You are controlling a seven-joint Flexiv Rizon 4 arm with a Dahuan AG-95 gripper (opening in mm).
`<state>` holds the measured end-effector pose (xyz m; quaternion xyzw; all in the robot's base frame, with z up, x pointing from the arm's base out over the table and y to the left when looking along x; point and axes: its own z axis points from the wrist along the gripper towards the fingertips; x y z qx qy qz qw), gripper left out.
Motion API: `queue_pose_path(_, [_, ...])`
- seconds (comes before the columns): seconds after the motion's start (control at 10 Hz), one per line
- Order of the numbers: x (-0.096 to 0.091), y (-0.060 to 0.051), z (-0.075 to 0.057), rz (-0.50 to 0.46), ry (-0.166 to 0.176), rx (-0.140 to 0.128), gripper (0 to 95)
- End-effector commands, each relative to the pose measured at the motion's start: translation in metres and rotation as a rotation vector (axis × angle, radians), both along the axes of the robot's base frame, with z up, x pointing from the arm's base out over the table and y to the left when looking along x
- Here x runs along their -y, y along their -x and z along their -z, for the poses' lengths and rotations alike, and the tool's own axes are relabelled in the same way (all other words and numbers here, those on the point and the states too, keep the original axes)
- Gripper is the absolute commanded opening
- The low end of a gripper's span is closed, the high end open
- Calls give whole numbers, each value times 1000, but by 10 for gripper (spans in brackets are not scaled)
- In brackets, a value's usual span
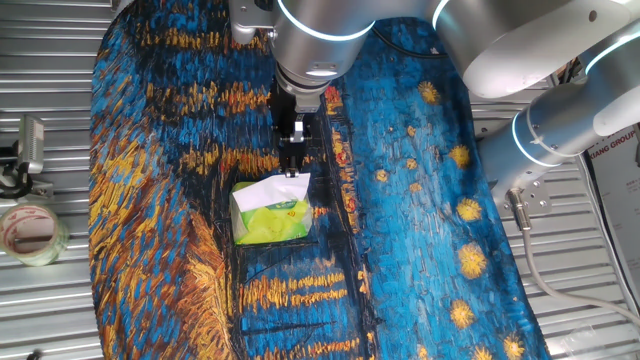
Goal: Pull out a napkin
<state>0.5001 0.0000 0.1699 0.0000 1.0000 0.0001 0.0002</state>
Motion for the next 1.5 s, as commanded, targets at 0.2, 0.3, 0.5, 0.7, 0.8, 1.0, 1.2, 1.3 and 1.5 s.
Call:
queue_pose_path(0.2, [0, 0, 0, 65, 28, 77, 0])
queue_pose_path(0.3, [0, 0, 0, 60, 6, 73, 0])
queue_pose_path(0.5, [0, 0, 0, 46, 70, 77, 0])
queue_pose_path(0.7, [0, 0, 0, 47, 70, 77, 0])
queue_pose_path(0.8, [0, 0, 0, 47, 69, 77, 0])
queue_pose_path(1.0, [0, 0, 0, 46, 66, 77, 0])
queue_pose_path(1.2, [0, 0, 0, 45, 65, 78, 0])
queue_pose_path(1.3, [0, 0, 0, 44, 64, 78, 0])
queue_pose_path(1.5, [0, 0, 0, 47, 62, 79, 0])
